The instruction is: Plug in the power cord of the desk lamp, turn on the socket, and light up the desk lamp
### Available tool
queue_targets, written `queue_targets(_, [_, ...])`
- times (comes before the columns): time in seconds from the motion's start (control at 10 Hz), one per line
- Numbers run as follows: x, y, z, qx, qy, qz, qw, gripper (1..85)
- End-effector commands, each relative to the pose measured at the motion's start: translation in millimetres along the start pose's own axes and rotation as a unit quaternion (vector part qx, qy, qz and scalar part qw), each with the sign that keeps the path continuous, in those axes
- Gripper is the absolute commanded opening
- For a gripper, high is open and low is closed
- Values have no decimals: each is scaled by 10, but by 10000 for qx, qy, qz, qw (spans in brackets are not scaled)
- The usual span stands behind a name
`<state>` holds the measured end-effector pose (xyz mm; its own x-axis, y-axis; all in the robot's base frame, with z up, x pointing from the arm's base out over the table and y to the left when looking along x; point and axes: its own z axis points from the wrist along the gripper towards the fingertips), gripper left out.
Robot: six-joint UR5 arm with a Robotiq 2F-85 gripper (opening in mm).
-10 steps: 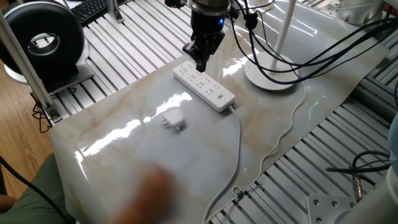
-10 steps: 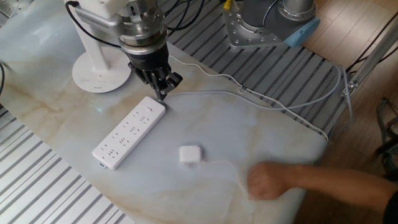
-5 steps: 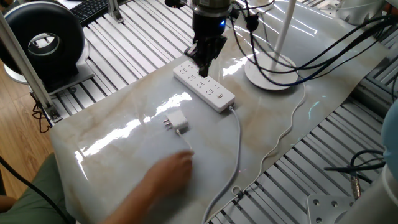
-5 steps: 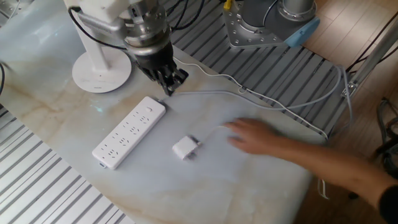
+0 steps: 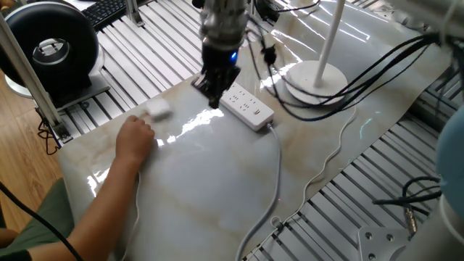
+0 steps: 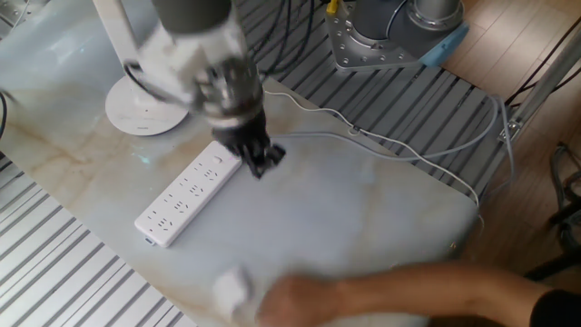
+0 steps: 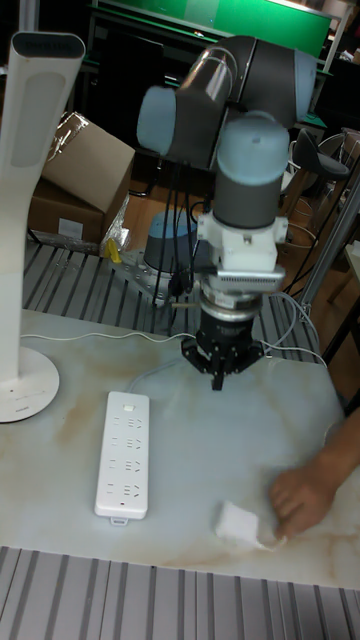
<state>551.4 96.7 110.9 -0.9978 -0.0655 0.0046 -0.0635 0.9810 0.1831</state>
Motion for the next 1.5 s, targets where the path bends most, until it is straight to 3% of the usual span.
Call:
queue_targets(0.0, [-349,2,471,48,-343,-80,9994,10])
queue_targets(0.2, [-429,-144,433,256,-360,-276,9986,10])
queue_targets(0.3, [-424,-269,396,454,-324,-494,9972,10])
queue_targets(0.5, [-339,-316,396,542,-133,-914,9942,10])
queue_targets(0.6, [-309,-465,376,824,-35,-1078,9907,10])
queue_targets(0.7, [-266,-399,387,688,28,-996,9926,10])
queue_targets(0.9, [-227,-157,409,219,47,-616,9978,10])
queue_targets(1.0, [-241,-162,439,317,66,-583,9978,10])
queue_targets(1.1, [-267,95,535,45,92,-381,9992,10])
queue_targets(1.2, [-292,322,589,-103,131,-216,9996,10])
queue_targets(1.3, [-306,439,613,-96,147,-147,9997,10])
queue_targets(1.4, [-339,637,691,-216,131,-20,9997,10])
